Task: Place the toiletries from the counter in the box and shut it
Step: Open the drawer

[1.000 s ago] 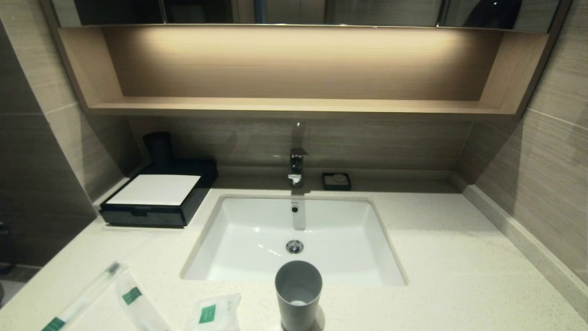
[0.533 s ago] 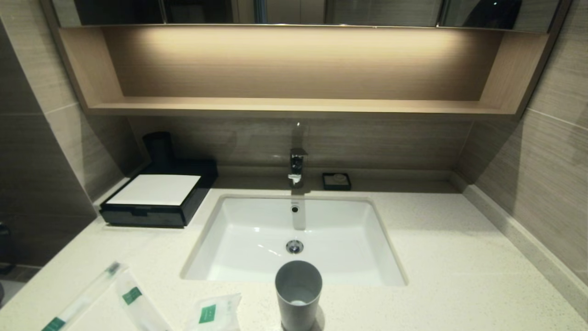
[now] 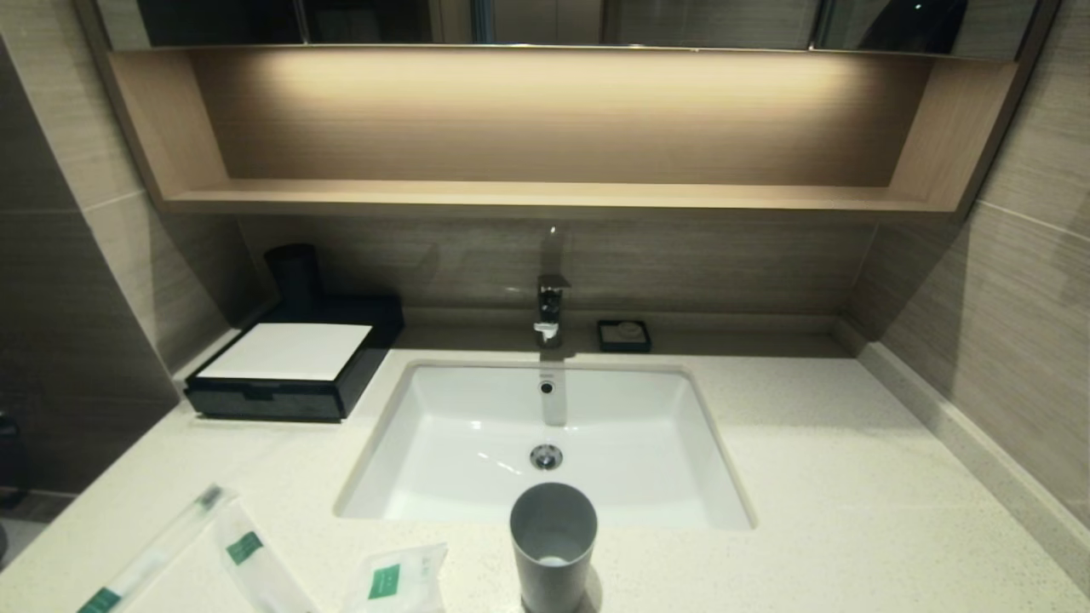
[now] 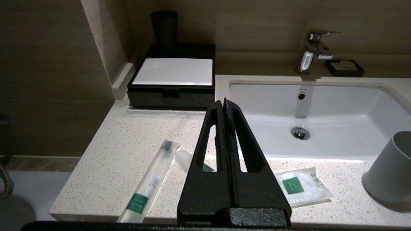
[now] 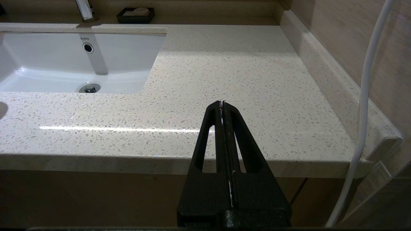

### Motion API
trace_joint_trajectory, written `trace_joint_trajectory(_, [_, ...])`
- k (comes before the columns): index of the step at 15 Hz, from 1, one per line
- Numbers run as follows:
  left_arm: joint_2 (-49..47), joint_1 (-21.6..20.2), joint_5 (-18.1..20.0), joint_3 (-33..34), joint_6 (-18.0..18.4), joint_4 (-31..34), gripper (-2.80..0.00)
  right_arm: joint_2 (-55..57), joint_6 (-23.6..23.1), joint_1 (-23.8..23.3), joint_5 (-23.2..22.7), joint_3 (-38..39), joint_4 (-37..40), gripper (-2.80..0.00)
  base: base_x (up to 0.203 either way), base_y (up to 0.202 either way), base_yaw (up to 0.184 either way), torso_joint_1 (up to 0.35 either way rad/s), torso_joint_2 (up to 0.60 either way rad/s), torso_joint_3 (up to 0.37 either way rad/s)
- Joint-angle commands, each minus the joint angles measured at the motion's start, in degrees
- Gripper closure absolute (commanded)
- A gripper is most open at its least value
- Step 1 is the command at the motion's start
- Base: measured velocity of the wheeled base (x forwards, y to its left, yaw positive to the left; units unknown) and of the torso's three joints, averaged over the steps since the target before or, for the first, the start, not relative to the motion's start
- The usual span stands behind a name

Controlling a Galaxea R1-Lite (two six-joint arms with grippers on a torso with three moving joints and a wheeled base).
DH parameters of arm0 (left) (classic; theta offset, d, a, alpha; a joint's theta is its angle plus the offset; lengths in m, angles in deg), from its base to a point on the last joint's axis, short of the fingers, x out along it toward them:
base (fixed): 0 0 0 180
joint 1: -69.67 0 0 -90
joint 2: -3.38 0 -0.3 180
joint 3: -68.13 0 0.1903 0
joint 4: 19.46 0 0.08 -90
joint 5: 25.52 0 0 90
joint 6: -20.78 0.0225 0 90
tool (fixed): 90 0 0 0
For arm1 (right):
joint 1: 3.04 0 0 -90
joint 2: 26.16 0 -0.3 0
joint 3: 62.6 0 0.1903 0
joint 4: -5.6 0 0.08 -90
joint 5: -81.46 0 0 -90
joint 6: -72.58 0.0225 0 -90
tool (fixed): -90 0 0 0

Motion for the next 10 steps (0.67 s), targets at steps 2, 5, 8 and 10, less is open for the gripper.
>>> trace_joint_trajectory(2, [-13.6,0.0,-0.1,-5.6,0.0,-0.4,0.0,0.0,0.0,0.0,0.0,0.1,0.0,0.0,0.0,0.0,0.0,0.0,0.0,0.0])
trace_joint_trajectory(5, [-21.0,0.0,-0.1,-9.6,0.0,-0.5,0.0,0.0,0.0,0.0,0.0,0.1,0.0,0.0,0.0,0.0,0.0,0.0,0.0,0.0])
trace_joint_trajectory(8, [-25.6,0.0,-0.2,-11.2,0.1,-1.2,0.0,0.0,0.0,0.0,0.0,0.1,0.0,0.0,0.0,0.0,0.0,0.0,0.0,0.0])
trace_joint_trajectory(10, [-29.4,-0.1,-0.7,-11.7,0.2,-3.8,0.0,0.0,-0.1,0.0,0.0,0.1,0.0,0.0,0.0,0.0,0.0,0.0,0.0,0.0])
